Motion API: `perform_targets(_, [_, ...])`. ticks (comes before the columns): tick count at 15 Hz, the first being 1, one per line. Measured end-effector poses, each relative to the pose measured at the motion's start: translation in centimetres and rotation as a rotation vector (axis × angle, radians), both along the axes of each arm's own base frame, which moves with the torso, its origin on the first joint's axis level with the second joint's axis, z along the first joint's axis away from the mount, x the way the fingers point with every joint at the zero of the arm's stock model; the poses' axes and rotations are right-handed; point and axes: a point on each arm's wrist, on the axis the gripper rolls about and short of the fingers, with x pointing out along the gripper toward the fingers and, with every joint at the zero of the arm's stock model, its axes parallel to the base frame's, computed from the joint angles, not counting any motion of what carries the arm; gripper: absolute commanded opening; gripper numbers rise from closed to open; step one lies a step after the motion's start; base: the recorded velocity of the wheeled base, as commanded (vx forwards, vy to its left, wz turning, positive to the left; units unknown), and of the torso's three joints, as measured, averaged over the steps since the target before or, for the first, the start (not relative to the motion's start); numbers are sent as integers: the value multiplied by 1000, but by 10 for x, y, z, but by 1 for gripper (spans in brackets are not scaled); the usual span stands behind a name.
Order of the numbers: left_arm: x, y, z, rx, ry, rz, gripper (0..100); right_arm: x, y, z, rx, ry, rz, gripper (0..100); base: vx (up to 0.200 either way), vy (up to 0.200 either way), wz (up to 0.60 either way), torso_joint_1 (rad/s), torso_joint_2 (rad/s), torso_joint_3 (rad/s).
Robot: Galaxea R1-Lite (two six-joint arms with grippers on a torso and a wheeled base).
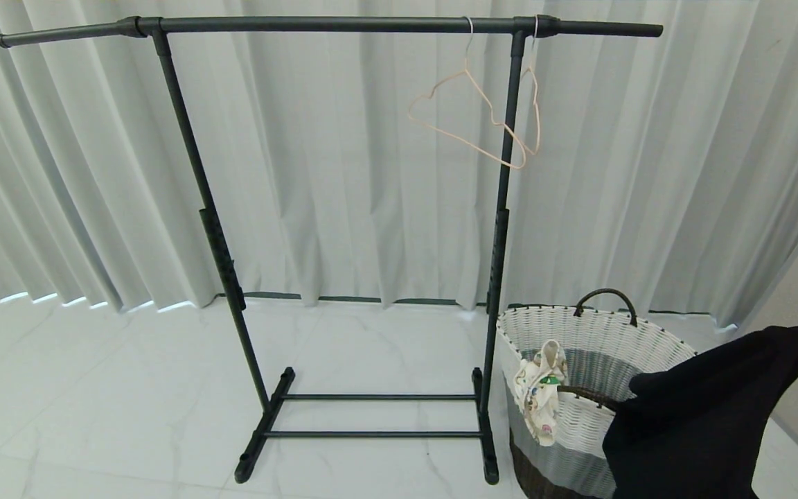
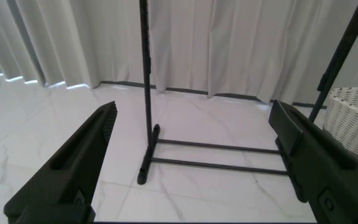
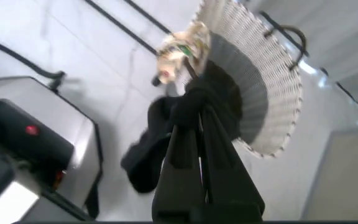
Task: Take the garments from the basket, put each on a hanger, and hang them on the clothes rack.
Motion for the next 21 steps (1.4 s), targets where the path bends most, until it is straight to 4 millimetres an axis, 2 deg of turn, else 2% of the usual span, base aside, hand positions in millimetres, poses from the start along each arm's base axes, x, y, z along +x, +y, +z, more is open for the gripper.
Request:
perform_targets(4, [0, 0, 0, 1, 0, -1, 100, -2, 28, -1, 46, 55, 153, 0, 0, 0, 0, 0, 0, 0])
perform_targets(7, [0, -1, 1, -6, -7, -28, 100, 4, 48, -3, 78, 77, 221, 0, 0, 0, 0, 0, 0, 0])
perform_targets(9, [0, 0, 18, -42, -38, -55, 100, 14, 61, -2, 119, 65, 242, 0, 0, 0, 0, 0, 0, 0])
perform_targets(12, [16, 0, 72, -98, -23, -119, 100, 30, 78, -9, 127, 73, 264, 0, 0, 0, 0, 0, 0, 0])
perform_targets(13, [29, -1, 91, -110, 8, -145, 100, 34, 82, -11, 128, 74, 267, 0, 0, 0, 0, 0, 0, 0])
perform_targets(15, [67, -9, 130, -133, 88, -229, 100, 43, 91, -11, 134, 83, 272, 0, 0, 0, 0, 0, 0, 0])
perform_targets(17, [121, -35, 165, -163, 178, -347, 100, 52, 100, -7, 155, 89, 270, 0, 0, 0, 0, 0, 0, 0])
perform_targets(18, [145, -54, 174, -176, 221, -403, 100, 56, 104, -4, 165, 91, 267, 0, 0, 0, 0, 0, 0, 0])
perform_targets(19, [169, -83, 179, -185, 279, -477, 100, 61, 107, -2, 173, 91, 265, 0, 0, 0, 0, 0, 0, 0])
perform_targets(21, [197, -146, 170, -169, 396, -616, 100, 67, 112, -1, 181, 96, 260, 0, 0, 0, 0, 0, 0, 0])
